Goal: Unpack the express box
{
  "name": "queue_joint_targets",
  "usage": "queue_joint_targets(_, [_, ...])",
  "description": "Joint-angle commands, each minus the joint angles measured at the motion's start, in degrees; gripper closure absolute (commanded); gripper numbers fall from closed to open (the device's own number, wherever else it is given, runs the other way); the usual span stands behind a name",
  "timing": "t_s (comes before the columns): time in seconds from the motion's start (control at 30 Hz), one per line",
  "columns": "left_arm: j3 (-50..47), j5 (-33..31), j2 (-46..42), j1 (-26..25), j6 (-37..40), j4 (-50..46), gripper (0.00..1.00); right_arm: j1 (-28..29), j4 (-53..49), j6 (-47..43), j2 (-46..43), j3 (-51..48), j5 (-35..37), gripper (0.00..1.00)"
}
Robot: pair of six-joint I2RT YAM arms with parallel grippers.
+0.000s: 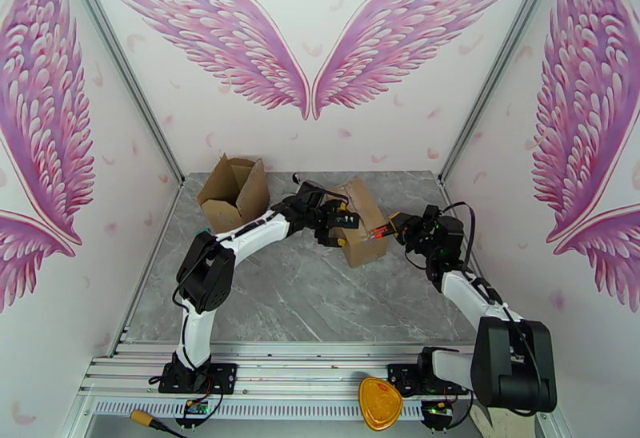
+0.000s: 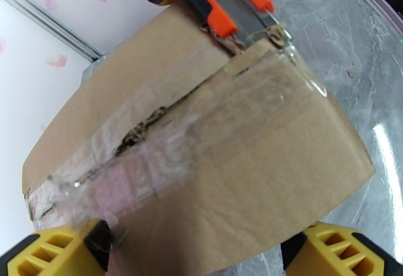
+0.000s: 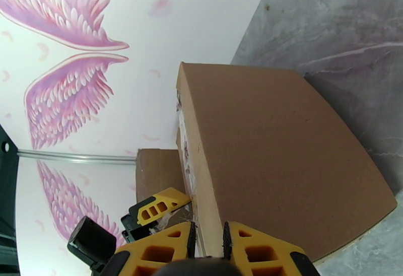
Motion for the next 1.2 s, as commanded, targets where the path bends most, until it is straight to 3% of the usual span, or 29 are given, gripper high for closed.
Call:
queue_joint_targets(0.0, [3.68,-2.14,1.91,0.35,-0.19,5.24,0.06,2.47,-7.29,-0.75,0.37,1.97,-23.41,1.0])
queue_joint_targets(0.3, [4.0,-2.62,2.22,0.84,0.85,4.77,0.06,0.25,-14.43,-6.67,3.3,5.06,-28.63,1.0])
queue_joint_targets(0.43, [4.41,-2.78,2.67,1.05,1.36,4.45,0.06,-0.63,-12.9,-6.22,4.94,5.22,-31.18,1.0])
queue_joint_targets(1.17, [9.01,-3.96,5.7,1.13,1.19,4.24,0.05,-1.37,-23.33,-16.24,10.65,11.71,-36.96,1.0])
